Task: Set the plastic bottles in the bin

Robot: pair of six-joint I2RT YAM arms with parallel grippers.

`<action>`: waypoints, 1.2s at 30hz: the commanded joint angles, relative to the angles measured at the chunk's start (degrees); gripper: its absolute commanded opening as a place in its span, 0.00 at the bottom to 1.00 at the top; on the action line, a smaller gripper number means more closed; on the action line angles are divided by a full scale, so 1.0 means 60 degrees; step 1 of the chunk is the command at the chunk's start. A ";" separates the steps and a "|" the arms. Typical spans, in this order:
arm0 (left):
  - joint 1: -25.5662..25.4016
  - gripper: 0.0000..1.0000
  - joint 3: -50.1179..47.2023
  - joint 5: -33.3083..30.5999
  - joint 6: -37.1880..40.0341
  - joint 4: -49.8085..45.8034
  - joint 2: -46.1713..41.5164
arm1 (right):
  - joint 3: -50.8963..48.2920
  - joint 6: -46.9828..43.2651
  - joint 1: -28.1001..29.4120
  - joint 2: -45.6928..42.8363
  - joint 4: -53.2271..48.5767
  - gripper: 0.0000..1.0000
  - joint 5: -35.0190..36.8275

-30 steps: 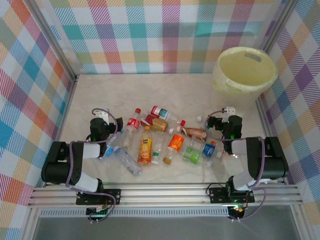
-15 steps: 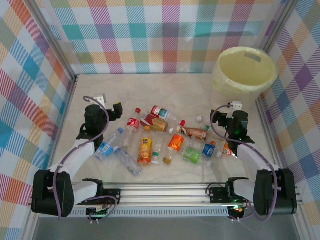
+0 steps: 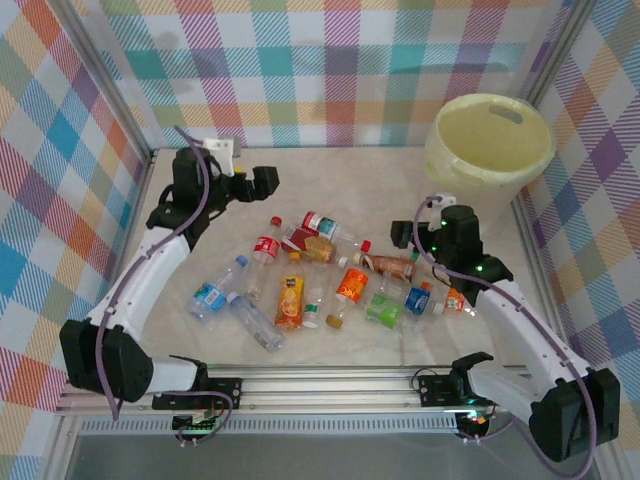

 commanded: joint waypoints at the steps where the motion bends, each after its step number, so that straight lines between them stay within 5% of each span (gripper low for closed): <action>1: -0.0113 1.00 0.1185 0.2147 0.0537 -0.1913 0.0535 | 0.0850 -0.0298 0.0546 0.0525 -0.1422 1.00 -0.0760; 6: -0.0120 1.00 0.1887 0.3006 0.1248 -0.2212 0.0925 | 0.1709 -0.0709 0.0684 0.1440 -0.1697 1.00 -0.2782; 15: -0.0120 1.00 0.0789 0.3671 0.1866 -0.1437 0.0537 | 0.3421 -0.1609 0.0789 0.3672 -0.2479 0.92 -0.3920; 24: -0.0233 1.00 -0.0385 0.2100 0.2064 -0.0869 -0.0771 | 0.3865 -0.1875 0.1962 0.4535 -0.2815 0.68 -0.2988; 28: -0.0443 1.00 -0.0462 0.1965 0.2120 -0.0906 -0.0866 | 0.3576 -0.1412 0.2218 0.4453 -0.3354 0.66 -0.1974; 36: -0.0818 1.00 -0.0432 0.1740 0.2264 -0.1074 -0.0815 | 0.2793 0.3257 0.3122 0.3591 -0.4393 0.69 -0.0105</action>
